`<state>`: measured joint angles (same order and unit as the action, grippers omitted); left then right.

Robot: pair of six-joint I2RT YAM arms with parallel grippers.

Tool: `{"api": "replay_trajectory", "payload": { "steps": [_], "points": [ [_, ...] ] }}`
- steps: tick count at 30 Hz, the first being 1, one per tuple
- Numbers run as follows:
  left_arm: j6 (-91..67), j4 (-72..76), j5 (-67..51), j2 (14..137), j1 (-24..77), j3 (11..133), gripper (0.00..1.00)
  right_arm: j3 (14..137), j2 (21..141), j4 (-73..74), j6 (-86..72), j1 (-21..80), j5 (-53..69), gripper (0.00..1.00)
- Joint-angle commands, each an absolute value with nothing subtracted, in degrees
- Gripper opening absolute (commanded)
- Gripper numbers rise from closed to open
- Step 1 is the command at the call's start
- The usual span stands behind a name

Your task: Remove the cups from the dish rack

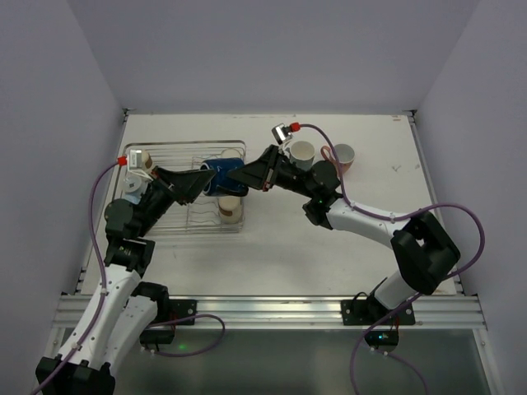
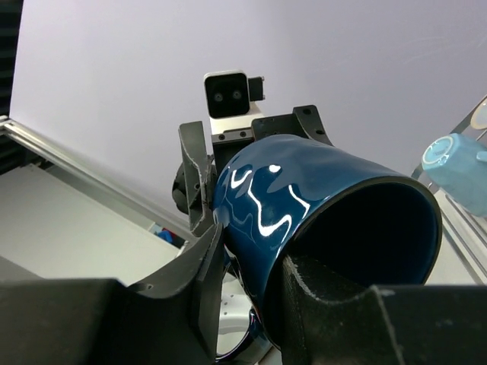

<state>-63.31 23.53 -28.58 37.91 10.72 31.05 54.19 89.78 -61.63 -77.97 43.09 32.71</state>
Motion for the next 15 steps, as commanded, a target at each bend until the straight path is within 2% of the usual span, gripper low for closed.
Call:
{"api": "replay_trajectory", "payload": {
  "steps": [1,2,5,6,10,15],
  "points": [
    [-60.5,25.3,-29.4,38.0,11.7,31.8,0.67,55.1,88.1,-68.6,-78.3,43.7,33.6,0.00],
    [-59.5,23.5,-29.2,37.7,11.7,32.3,0.78,54.7,87.5,-68.6,-78.0,43.5,33.7,0.00],
    [-54.0,16.6,-28.0,37.2,11.7,36.1,0.97,52.5,84.7,-68.2,-76.7,42.2,34.5,0.00],
    [-52.6,14.8,-27.0,36.8,11.7,38.1,1.00,51.9,83.4,-67.8,-76.5,41.1,35.0,0.00],
    [-48.5,11.4,-27.6,36.5,11.7,39.7,1.00,49.9,80.9,-64.8,-75.2,38.6,37.2,0.00],
    [-49.9,14.4,-30.7,37.4,11.7,37.5,1.00,50.4,80.4,-64.2,-75.1,37.9,38.9,0.00]
  ]
}}
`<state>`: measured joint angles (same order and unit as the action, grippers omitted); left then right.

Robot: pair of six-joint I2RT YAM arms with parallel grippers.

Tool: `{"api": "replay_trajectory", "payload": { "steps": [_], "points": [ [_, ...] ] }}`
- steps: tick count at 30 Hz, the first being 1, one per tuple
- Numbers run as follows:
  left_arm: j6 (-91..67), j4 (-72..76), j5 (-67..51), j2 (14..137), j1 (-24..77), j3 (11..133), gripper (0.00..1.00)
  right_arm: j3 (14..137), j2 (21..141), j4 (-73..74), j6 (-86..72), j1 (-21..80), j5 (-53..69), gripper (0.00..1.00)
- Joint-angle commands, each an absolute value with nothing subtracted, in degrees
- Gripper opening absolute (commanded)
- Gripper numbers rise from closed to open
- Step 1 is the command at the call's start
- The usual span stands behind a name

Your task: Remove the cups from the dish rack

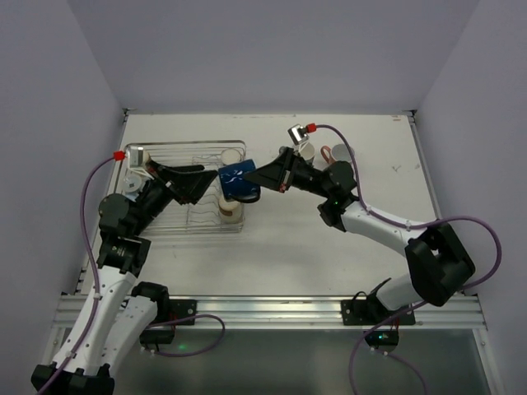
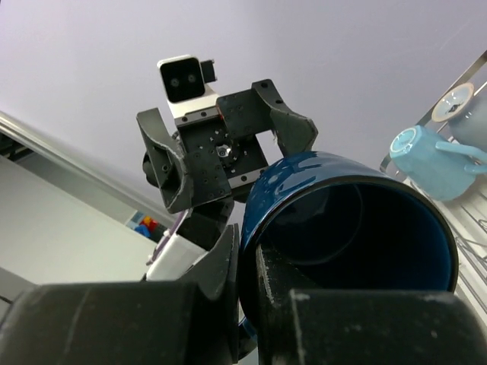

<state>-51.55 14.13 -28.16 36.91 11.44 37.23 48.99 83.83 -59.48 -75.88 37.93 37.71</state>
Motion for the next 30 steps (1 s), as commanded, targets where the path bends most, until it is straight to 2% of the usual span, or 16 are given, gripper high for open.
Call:
{"api": "replay_trajectory", "payload": {
  "steps": [1,6,9,10,12,13,16,20,25,30],
  "points": [
    [-49.3,13.5,-30.4,37.4,11.7,37.7,1.00,50.5,80.1,-63.8,-74.5,37.6,39.0,0.00],
    [-38.8,-1.3,-24.4,37.0,11.7,44.4,1.00,48.2,75.5,-53.1,-68.9,33.1,39.0,0.00],
    [-29.8,-13.0,-20.1,36.7,11.7,48.7,1.00,47.5,67.6,-35.8,-59.0,26.7,37.4,0.00],
    [-28.1,-15.4,-18.6,35.9,11.7,49.0,1.00,48.5,65.3,-20.5,-49.6,25.3,32.9,0.00],
    [-23.8,-20.8,-14.2,34.7,11.7,48.5,1.00,54.5,60.4,-4.6,-39.2,22.4,22.0,0.00],
    [-22.8,-21.9,-13.1,33.4,11.7,47.1,1.00,56.4,59.7,6.1,-32.1,21.6,11.6,0.00],
    [-20.0,-23.3,-10.3,30.9,11.8,43.2,1.00,62.1,60.5,17.5,-24.5,15.5,0.2,0.00],
    [-19.6,-22.6,-8.4,28.6,12.3,38.9,1.00,67.8,66.1,23.8,-19.1,6.8,-9.9,0.00],
    [-19.3,-22.0,-7.4,28.0,14.9,36.6,1.00,72.0,77.5,24.2,-19.2,-1.5,-7.8,0.00],
    [-19.0,-21.5,-7.1,27.9,16.7,36.2,1.00,78.7,90.2,24.2,-18.5,-3.1,-8.0,0.00]
  ]
}}
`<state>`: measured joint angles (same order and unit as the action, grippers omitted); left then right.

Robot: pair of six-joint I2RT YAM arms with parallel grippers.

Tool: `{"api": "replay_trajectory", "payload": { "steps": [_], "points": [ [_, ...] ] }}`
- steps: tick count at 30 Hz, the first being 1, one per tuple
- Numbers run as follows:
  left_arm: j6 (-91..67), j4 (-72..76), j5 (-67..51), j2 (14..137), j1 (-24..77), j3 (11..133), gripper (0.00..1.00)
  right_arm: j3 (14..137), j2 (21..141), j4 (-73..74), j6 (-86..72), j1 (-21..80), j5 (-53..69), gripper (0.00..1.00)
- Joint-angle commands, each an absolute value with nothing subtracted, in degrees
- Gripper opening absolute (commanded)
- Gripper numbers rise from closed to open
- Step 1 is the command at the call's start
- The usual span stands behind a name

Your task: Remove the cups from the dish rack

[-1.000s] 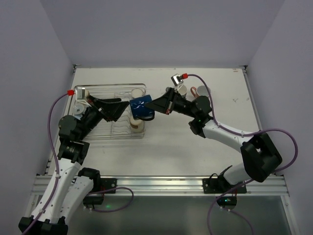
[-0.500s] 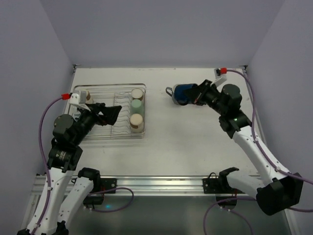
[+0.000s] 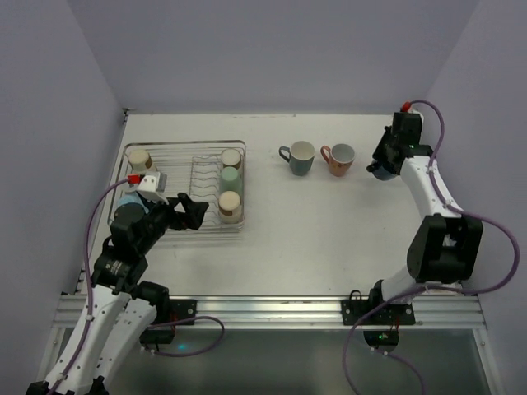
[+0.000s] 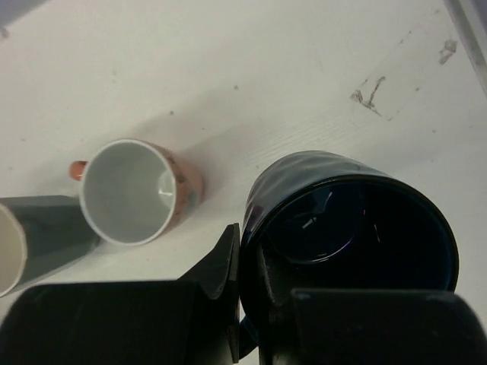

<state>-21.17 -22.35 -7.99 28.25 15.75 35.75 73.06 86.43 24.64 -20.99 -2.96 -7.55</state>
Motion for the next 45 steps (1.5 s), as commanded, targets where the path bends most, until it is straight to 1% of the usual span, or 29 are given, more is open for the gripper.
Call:
{"api": "replay_trajectory", "payload": {
  "steps": [1,8,12,13,15,16,19,20,21,22,24,25,27,28,29,30,31,32,35,36,38,39,43,45],
  "points": [
    [-18.9,-21.4,-6.9,27.9,16.8,36.1,1.00,79.3,91.9,23.8,-18.5,-3.2,-7.9,0.00],
    [-18.7,-21.4,-6.2,28.7,16.8,36.1,1.00,84.7,105.0,22.1,-19.0,-3.3,-4.7,0.00],
    [-18.7,-21.5,-5.5,29.8,16.5,36.2,1.00,85.6,107.8,22.1,-19.6,-3.3,-4.9,0.00],
    [-18.6,-21.5,-5.3,30.0,16.3,36.2,1.00,85.8,108.3,22.8,-19.6,-3.3,-4.9,0.02],
    [-18.7,-21.8,-4.4,30.7,16.1,36.4,1.00,86.7,109.3,24.2,-19.5,-3.3,-4.5,0.09],
    [-18.8,-22.1,-4.0,30.9,15.9,36.5,1.00,86.6,109.4,24.4,-19.5,-3.3,-4.1,0.21],
    [-19.2,-22.7,-1.8,31.8,15.6,36.8,1.00,85.8,108.1,24.7,-20.3,-3.3,-3.6,0.35],
    [-19.4,-23.1,-0.5,32.0,15.5,37.0,1.00,85.3,107.5,24.6,-20.5,-3.3,-3.1,0.41],
    [-19.6,-23.4,0.4,32.3,15.4,37.2,1.00,85.0,106.9,24.4,-20.7,-3.3,-2.9,0.45],
    [-19.7,-23.6,2.1,32.4,15.4,37.5,1.00,84.8,105.1,24.2,-21.5,-3.3,-2.6,0.48],
    [-20.0,-24.3,5.8,33.0,15.4,38.4,1.00,83.4,102.8,23.6,-23.0,-3.3,-0.7,0.59],
    [-20.2,-24.6,7.1,33.4,15.4,38.9,1.00,82.7,100.0,22.2,-23.8,-3.3,-0.3,0.62],
    [-20.8,-25.1,9.9,34.6,15.4,40.3,1.00,78.7,96.1,20.1,-26.6,-3.3,1.4,0.67],
    [-21.1,-25.2,10.6,35.2,15.5,40.8,1.00,76.6,93.8,16.5,-27.9,-3.0,3.3,0.71],
    [-21.9,-25.5,13.2,35.7,15.4,41.3,1.00,71.3,88.6,14.1,-29.3,-2.8,4.2,0.73],
    [-22.3,-25.6,14.7,36.8,15.4,42.3,1.00,68.3,85.8,8.9,-31.5,-2.6,5.0,0.77],
    [-22.8,-25.8,16.0,37.6,15.4,42.9,1.00,65.6,83.1,6.5,-32.5,-1.7,6.2,0.78],
    [-23.1,-26.3,19.5,38.2,15.4,43.3,1.00,60.2,77.7,4.2,-33.3,-1.1,6.7,0.79],
    [-25.1,-27.2,28.0,41.0,15.2,44.9,1.00,51.6,70.9,-3.1,-35.4,1.8,8.5,0.80],
    [-26.0,-27.3,29.3,42.0,14.8,45.2,1.00,49.9,67.7,-5.3,-35.8,2.5,9.2,0.80],
    [-28.2,-27.2,31.4,42.6,12.6,44.8,1.00,47.2,65.5,-6.1,-35.4,4.1,12.0,0.81],
    [-28.8,-27.0,31.9,43.2,11.6,43.9,1.00,46.8,64.3,-5.3,-34.9,4.5,12.6,0.81],
    [-31.1,-27.4,28.0,45.3,1.1,42.7,1.00,44.2,61.7,-6.6,-34.6,4.7,13.8,0.84],
    [-31.4,-26.6,28.9,45.8,-0.3,41.7,1.00,44.3,61.0,-6.7,-34.5,4.7,15.4,0.85]
  ]
}}
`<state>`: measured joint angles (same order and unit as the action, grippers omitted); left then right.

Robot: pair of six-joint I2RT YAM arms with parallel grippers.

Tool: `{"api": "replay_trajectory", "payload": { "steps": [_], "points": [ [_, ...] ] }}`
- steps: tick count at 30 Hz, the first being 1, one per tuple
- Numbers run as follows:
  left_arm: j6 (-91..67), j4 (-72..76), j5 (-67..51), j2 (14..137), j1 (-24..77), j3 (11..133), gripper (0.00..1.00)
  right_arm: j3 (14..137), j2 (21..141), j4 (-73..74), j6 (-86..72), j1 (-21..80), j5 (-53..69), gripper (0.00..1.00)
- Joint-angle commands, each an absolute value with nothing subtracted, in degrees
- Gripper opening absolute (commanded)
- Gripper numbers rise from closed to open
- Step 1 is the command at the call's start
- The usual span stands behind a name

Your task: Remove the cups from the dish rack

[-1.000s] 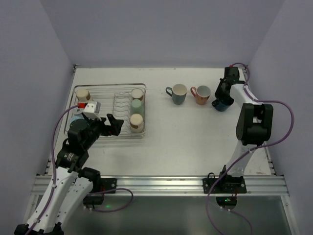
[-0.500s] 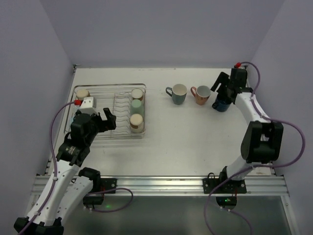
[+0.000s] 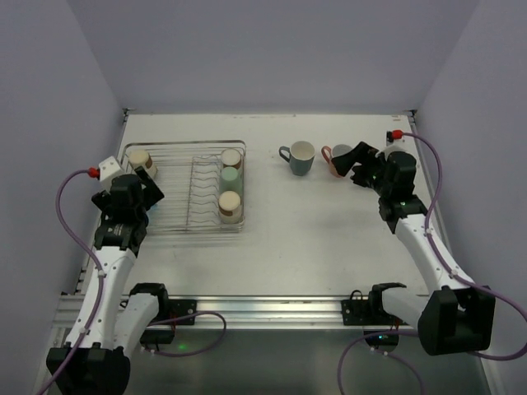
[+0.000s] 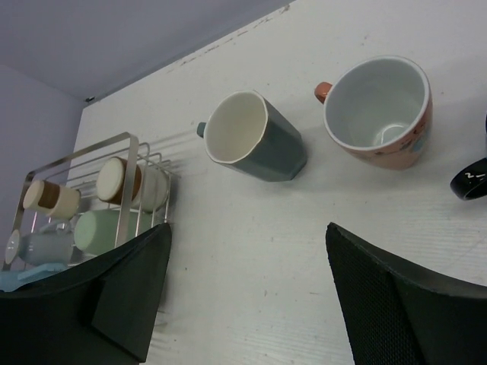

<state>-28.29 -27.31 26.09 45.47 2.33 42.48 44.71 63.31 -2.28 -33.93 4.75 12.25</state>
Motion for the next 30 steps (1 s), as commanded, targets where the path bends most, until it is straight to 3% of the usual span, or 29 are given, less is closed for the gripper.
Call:
{"api": "replay_trajectory", "payload": {
  "steps": [1,8,20,27,29,30],
  "points": [
    [-31.6,-26.6,28.4,46.2,-1.9,41.7,1.00,44.3,60.7,-6.9,-34.6,4.6,16.1,0.85],
    [-32.2,-25.0,25.2,54.6,-7.6,41.7,1.00,44.6,61.9,-8.5,-35.5,4.8,23.6,0.85],
    [-31.6,-20.5,21.9,63.2,-12.6,41.9,0.97,45.6,63.3,-8.3,-35.0,6.3,25.9,0.84],
    [-31.5,-19.2,20.4,64.1,-13.9,41.6,0.77,45.7,63.7,-8.3,-35.0,6.3,26.5,0.84],
    [-31.7,-19.4,19.5,63.9,-13.9,41.0,0.60,45.7,63.8,-8.3,-35.0,6.4,26.7,0.84],
    [-31.8,-19.6,19.1,63.5,-13.9,41.0,0.39,45.7,63.7,-8.3,-35.0,6.4,26.8,0.84]
  ]
}}
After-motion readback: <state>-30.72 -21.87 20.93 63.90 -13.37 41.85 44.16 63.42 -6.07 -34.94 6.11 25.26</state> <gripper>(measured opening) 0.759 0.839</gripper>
